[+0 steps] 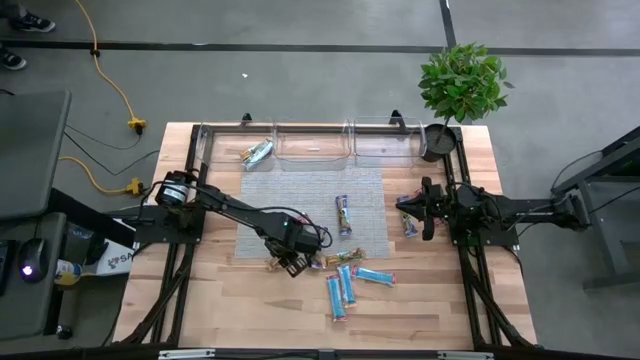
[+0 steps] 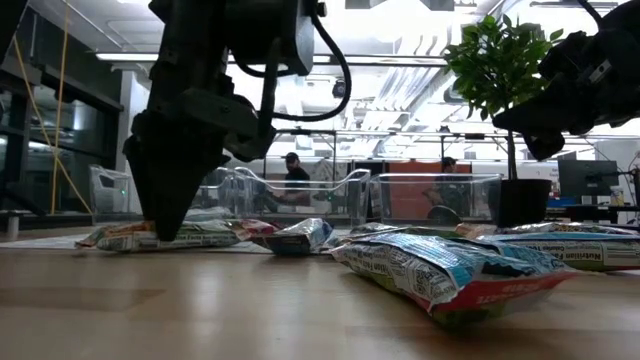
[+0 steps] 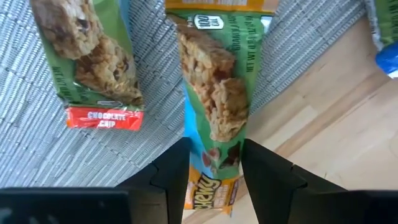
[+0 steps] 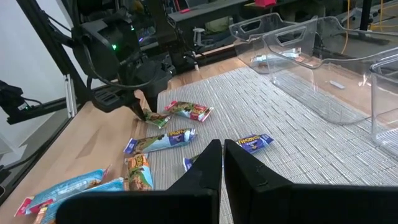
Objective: Pick and place Granola Bars by type
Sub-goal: Put the yellow granola bar into the left transparent bin
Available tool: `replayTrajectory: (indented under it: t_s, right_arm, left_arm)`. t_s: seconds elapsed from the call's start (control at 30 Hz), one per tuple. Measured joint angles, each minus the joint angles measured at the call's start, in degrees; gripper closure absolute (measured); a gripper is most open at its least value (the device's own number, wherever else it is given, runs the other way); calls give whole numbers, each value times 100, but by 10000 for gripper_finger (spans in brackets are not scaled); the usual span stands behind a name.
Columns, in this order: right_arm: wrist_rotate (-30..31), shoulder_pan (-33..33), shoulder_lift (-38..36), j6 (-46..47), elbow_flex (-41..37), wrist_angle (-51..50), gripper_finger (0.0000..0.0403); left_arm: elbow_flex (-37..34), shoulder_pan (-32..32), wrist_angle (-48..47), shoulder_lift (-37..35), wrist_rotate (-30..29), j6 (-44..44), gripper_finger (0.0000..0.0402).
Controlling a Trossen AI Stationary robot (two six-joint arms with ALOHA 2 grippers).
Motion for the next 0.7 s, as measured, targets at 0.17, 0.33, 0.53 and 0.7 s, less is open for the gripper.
replayTrajectory:
  t_s: [0.17, 0.33, 0.53, 0.7]
  right_arm:
    - [2, 0, 0, 1, 0, -1, 402]
    - [2, 0, 0, 1, 0, -1, 402]
    - [4, 0, 0, 2, 0, -1, 402]
    - [7, 0, -2, 2, 0, 1, 402]
  left_arm:
    - [0, 0, 10, 0, -19, 0, 290]
    - [0, 2, -12, -14, -12, -2, 334]
    - [25, 7, -395, -175, 155, -204, 355]
    - [449, 52, -1422, -520, -412, -356, 356]
